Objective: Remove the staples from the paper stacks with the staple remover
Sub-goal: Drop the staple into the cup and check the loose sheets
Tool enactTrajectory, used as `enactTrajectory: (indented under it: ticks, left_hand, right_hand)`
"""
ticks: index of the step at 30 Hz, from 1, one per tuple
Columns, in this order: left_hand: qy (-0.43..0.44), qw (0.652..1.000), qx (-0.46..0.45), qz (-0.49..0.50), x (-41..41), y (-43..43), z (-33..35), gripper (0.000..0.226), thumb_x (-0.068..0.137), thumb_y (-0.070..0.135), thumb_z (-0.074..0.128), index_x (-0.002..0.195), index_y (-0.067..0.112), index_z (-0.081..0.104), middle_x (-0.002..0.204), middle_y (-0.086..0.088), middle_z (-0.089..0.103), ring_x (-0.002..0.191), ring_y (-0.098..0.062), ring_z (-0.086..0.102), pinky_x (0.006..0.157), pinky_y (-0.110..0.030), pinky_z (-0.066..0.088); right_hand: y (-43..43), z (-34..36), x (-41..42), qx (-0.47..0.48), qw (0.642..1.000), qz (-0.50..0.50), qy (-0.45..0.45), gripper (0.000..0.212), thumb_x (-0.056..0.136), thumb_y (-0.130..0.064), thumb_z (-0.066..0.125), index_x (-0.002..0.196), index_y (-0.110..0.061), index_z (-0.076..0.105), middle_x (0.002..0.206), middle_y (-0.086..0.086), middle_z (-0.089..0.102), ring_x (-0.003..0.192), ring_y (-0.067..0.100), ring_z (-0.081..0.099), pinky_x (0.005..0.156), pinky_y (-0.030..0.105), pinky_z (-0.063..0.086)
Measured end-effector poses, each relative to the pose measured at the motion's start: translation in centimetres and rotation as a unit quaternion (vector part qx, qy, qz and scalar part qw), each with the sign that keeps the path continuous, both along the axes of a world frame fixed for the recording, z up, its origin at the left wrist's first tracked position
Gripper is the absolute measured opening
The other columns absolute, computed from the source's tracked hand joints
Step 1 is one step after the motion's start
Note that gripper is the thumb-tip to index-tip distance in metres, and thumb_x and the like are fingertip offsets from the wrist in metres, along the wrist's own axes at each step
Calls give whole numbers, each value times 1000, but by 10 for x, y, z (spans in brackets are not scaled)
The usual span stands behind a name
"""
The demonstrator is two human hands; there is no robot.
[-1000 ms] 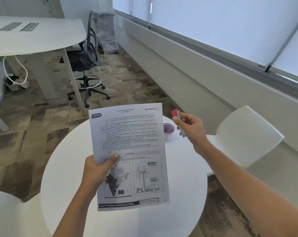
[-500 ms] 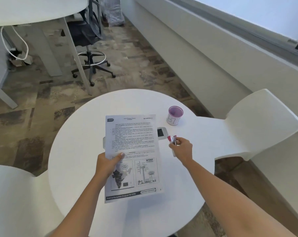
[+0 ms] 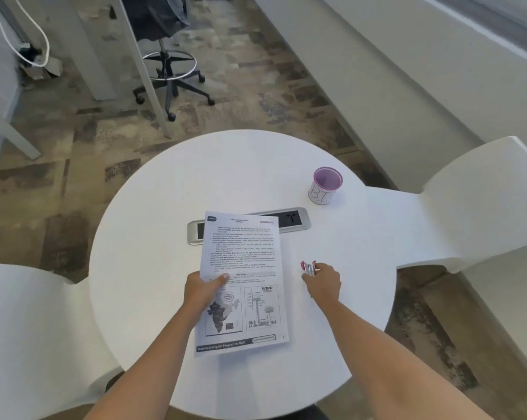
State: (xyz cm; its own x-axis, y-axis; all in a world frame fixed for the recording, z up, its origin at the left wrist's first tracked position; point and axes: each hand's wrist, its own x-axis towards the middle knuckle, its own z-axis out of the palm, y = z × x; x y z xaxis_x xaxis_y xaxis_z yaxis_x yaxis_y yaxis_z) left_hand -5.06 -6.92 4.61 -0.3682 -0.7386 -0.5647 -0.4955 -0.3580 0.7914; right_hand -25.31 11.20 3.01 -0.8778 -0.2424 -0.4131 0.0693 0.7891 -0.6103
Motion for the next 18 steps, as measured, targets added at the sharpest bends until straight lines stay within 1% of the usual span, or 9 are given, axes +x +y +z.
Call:
enactTrajectory:
  ticks: [2, 5, 8, 9, 10, 12, 13, 15, 18]
  left_hand:
    - [-18, 1000, 5, -10, -1, 1, -8, 43, 79, 18, 81, 116, 3, 68, 111, -17, 72, 93, -31, 68, 81, -35, 55]
    - [-39, 999, 12, -15, 0, 2, -19, 44, 79, 19, 82, 117, 3, 68, 112, -18, 72, 92, -31, 68, 80, -34, 55]
    - [-48, 999, 20, -12, 0, 3, -26, 45, 78, 19, 82, 117, 3, 68, 112, -17, 72, 92, -31, 68, 77, -33, 54]
    - [-53, 998, 22, -12, -1, 2, -28, 45, 78, 20, 82, 118, 3, 68, 112, -17, 72, 94, -32, 69, 77, -34, 55]
    - [-56, 998, 23, -12, -1, 1, -29, 45, 78, 20, 82, 117, 2, 68, 112, -17, 72, 95, -32, 69, 78, -34, 55]
    - [-61, 998, 25, -14, -3, 1, -32, 45, 78, 20, 82, 117, 2, 68, 112, -18, 72, 96, -33, 69, 78, -34, 55]
    - [-62, 998, 24, -14, -4, 1, -34, 45, 78, 20, 82, 117, 2, 68, 111, -18, 72, 95, -33, 69, 77, -34, 54]
    - [-64, 998, 24, -17, -6, 3, -37, 43, 78, 20, 82, 115, 2, 68, 111, -18, 72, 91, -30, 68, 73, -31, 54]
    - [-69, 997, 26, -26, -7, 6, -44, 41, 77, 20, 83, 113, 4, 69, 110, -17, 73, 87, -27, 67, 74, -30, 52]
  right_hand:
    - [-1, -6, 0, 10, 1000, 3, 7, 15, 80, -13, 66, 85, 0, 64, 83, 15, 70, 73, 34, 69, 71, 41, 58]
    - [1, -17, -1, 24, 1000, 0, 6, 17, 82, -14, 67, 84, 2, 63, 84, 16, 68, 69, 29, 63, 66, 35, 54]
    - [2, -27, -5, 26, 1000, 2, -4, 18, 80, -14, 68, 88, 1, 63, 89, 14, 67, 80, 30, 65, 68, 35, 51]
    - [2, -28, -5, 28, 1000, 7, -6, 21, 80, -16, 69, 94, 0, 63, 95, 14, 66, 90, 32, 65, 73, 37, 51]
    - [0, -28, -4, 35, 999, 14, -1, 31, 81, -20, 70, 106, -3, 62, 107, 12, 63, 102, 32, 61, 79, 38, 51]
    - [0, -29, 1, 51, 997, 28, 45, 55, 83, -28, 70, 131, -10, 52, 127, 7, 51, 119, 30, 47, 86, 39, 48]
    - [0, -29, 6, 43, 994, 45, 88, 58, 83, -29, 70, 134, -12, 49, 130, 6, 49, 120, 28, 44, 87, 39, 47]
    - [2, -31, 21, -2, 981, 118, 153, 55, 84, -25, 69, 134, -13, 50, 131, 5, 49, 122, 26, 41, 93, 39, 48]
    - [8, -36, 48, -40, 951, 273, 140, 52, 89, -26, 61, 138, -19, 46, 140, -1, 44, 133, 18, 33, 106, 29, 35]
